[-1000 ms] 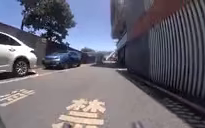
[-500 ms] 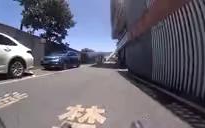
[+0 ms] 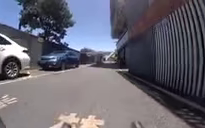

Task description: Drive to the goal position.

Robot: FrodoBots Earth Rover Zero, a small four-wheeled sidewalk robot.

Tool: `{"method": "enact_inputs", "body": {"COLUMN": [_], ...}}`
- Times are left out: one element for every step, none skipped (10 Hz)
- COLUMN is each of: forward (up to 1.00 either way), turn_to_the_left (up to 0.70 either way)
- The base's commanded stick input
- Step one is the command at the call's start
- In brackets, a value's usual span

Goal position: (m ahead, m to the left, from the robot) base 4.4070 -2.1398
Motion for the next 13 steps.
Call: {"method": "enact_inputs", "body": {"forward": [0.45, 0.45, 0.45, 0.45, 0.45, 0.45, 0.45, 0.45, 0.45, 0.45, 0.45, 0.45, 0.45], "turn_to_the_left": [0.00, 0.00, 0.00, 0.00, 0.00, 0.00, 0.00, 0.00, 0.00, 0.00, 0.00, 0.00, 0.00]}}
